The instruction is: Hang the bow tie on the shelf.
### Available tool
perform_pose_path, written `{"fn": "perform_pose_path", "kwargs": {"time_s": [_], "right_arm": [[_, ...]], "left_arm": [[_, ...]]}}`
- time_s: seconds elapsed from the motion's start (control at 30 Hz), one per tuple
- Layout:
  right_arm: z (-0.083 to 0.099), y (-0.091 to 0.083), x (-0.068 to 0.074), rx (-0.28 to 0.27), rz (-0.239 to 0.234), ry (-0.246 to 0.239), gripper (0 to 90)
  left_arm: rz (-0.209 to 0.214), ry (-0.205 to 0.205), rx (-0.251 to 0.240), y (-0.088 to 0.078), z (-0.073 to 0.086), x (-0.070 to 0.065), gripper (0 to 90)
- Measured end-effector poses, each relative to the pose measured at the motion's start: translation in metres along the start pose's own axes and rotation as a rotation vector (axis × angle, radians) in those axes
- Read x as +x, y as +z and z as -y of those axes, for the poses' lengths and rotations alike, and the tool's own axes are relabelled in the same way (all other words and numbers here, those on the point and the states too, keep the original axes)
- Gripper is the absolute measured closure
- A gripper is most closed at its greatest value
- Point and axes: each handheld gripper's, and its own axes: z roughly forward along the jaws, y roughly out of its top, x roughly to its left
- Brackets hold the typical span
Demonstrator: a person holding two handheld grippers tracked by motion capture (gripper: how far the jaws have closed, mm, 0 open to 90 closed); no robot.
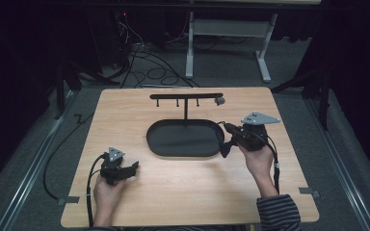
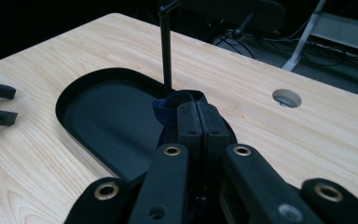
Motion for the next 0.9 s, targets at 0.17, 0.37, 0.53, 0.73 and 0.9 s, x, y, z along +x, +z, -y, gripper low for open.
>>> {"fn": "perform_pose_path", "kwargs": {"time_s": [0.17,0.37,0.53,0.73,0.9], "right_arm": [[-0.006,0.001,-0.003,-0.004,-0.017,0.007,90.0],[-0.012,0.004,-0.005,-0.007,-0.022,0.011,90.0],[-0.017,0.005,-0.005,-0.014,-0.029,0.010,90.0],[-0.024,0.005,-0.006,-0.031,-0.029,0.014,90.0],[-0.031,0.006,-0.007,-0.034,-0.027,0.012,90.0]], "left_arm": [[0.000,0.000,0.000,0.000,0.000,0.000,27.1],[0.000,0.000,0.000,0.000,0.000,0.000,27.1],[0.000,0.000,0.000,0.000,0.000,0.000,27.1],[0.000,0.000,0.000,0.000,0.000,0.000,27.1],[0.000,0.000,0.000,0.000,0.000,0.000,27.1]]}}
